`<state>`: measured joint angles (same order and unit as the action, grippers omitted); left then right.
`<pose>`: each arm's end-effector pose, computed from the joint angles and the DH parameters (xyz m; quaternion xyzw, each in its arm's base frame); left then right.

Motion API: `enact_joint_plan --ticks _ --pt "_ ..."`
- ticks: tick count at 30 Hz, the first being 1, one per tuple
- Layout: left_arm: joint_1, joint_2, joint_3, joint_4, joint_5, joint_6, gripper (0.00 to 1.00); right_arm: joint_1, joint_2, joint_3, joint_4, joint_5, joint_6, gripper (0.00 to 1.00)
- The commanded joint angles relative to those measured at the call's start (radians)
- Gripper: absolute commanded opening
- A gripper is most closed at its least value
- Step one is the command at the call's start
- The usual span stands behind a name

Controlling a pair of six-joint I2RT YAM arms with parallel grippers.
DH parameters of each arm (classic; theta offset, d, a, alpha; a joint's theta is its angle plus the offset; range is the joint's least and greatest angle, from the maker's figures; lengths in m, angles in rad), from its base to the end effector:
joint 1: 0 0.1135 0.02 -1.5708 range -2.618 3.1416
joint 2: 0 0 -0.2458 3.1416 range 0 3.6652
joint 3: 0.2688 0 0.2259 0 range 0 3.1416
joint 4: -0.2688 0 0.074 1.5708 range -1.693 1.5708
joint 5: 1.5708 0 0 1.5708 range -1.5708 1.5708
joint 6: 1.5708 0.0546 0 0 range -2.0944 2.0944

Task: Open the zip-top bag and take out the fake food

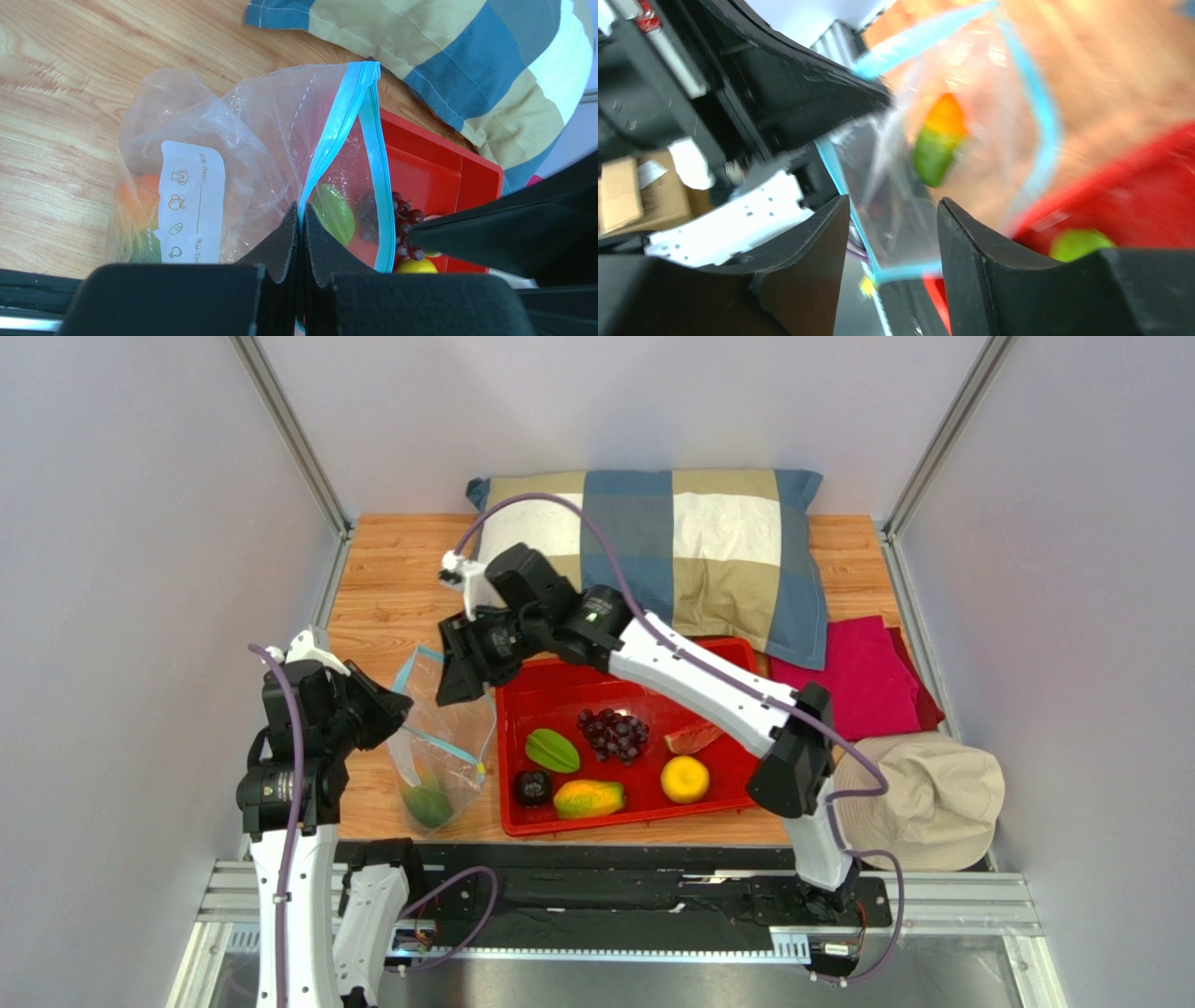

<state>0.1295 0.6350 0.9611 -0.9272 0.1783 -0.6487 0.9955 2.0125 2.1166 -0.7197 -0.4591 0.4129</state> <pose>0.1148 0.0052 0.3137 -0.2959 0.8311 -0.1953 0.4284 0.2168 0.3788 0.3470 -0.3485 0.7983 0.4438 0.2103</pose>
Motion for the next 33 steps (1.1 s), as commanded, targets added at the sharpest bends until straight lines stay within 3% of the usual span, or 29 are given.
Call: enact_joint_plan --ticks 1,6,11,20,29,30,31,33 --pt "-0.001 -0.001 0.031 0.047 0.05 -0.015 0.0 0.043 0.113 0.068 0.097 -0.056 0.092 0.47" --pt "-0.001 -0.004 0.033 0.045 0.098 -0.038 0.0 0.081 0.19 0.036 0.154 -0.053 0.072 0.29" --pt "-0.001 -0.018 0.03 0.014 0.112 -0.046 0.0 0.092 0.219 -0.056 0.244 -0.015 0.041 0.22" --pt "-0.001 -0.018 -0.057 0.097 0.22 -0.15 0.0 0.126 0.29 -0.144 0.344 0.028 -0.014 0.35" --pt "-0.001 0.035 -0.072 0.108 0.155 -0.123 0.0 0.127 0.292 -0.21 0.336 0.007 -0.045 0.4" --pt "-0.001 0.052 -0.055 0.097 0.142 -0.117 0.04 0.121 0.296 -0.202 0.336 0.007 -0.042 0.39" --pt "-0.001 0.083 -0.032 0.055 0.11 -0.115 0.2 0.117 0.302 -0.169 0.33 0.004 -0.031 0.38" --pt "-0.001 0.11 0.056 -0.019 0.06 -0.115 0.34 0.098 0.333 -0.123 0.321 -0.001 -0.014 0.38"
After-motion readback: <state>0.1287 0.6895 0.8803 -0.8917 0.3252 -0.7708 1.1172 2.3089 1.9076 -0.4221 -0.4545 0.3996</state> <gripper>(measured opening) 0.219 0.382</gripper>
